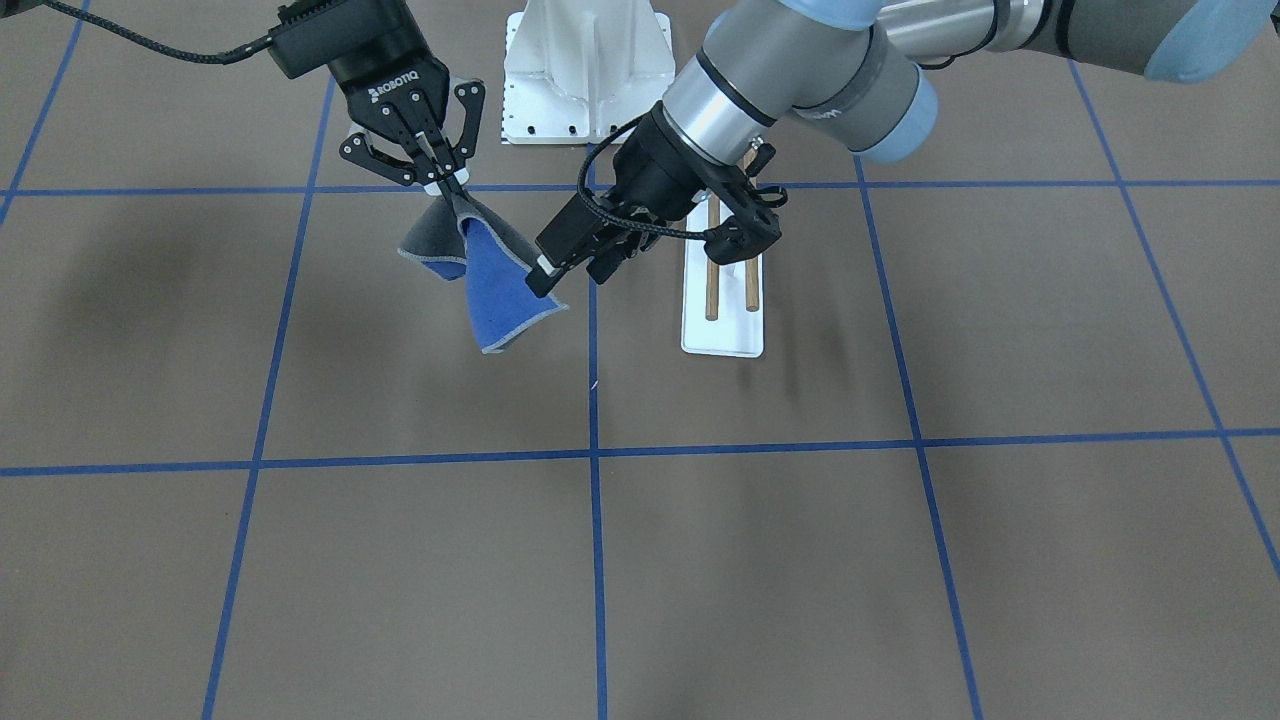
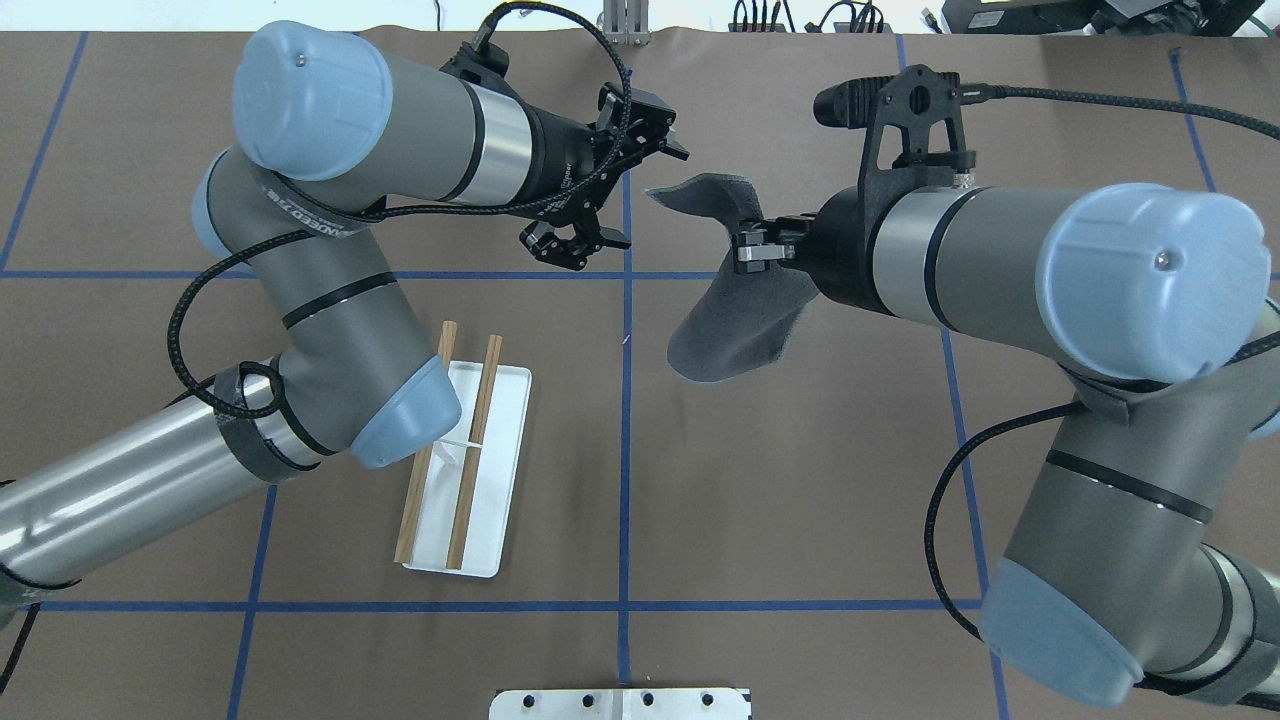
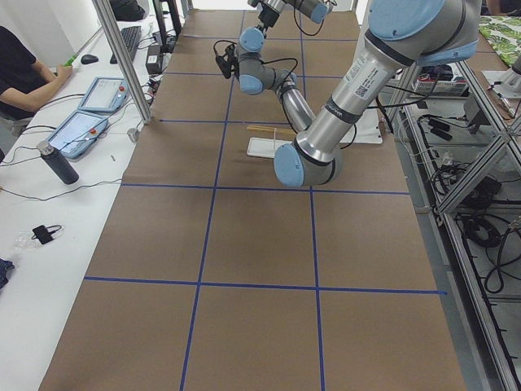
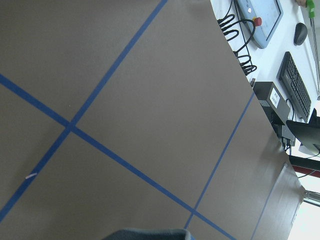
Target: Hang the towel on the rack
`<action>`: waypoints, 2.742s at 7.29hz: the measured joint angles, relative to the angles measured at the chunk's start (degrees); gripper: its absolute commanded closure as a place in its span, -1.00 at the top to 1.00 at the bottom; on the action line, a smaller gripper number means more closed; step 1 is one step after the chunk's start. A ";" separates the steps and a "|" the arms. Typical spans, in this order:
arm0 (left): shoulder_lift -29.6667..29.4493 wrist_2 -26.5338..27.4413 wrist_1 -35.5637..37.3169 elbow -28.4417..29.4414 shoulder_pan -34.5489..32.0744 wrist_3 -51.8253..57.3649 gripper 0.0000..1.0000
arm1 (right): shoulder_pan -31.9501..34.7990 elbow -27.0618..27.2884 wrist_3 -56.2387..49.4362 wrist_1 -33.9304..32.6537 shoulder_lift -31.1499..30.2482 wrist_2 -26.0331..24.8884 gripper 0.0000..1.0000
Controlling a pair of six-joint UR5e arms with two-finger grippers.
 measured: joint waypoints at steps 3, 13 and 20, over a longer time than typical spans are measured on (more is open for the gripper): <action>-1.46 1.10 0.17 -0.03 1.04 -1.82 -0.98 | -2.31 0.15 0.05 -0.08 0.03 -2.61 -1.00; 5.50 -2.06 6.36 -13.73 0.57 -3.10 -1.00 | 1.32 3.78 -0.82 -2.30 -3.17 4.76 1.00; 26.52 -9.64 7.25 -24.71 0.29 10.48 -1.00 | 24.94 1.40 -24.73 -22.61 -7.50 28.24 1.00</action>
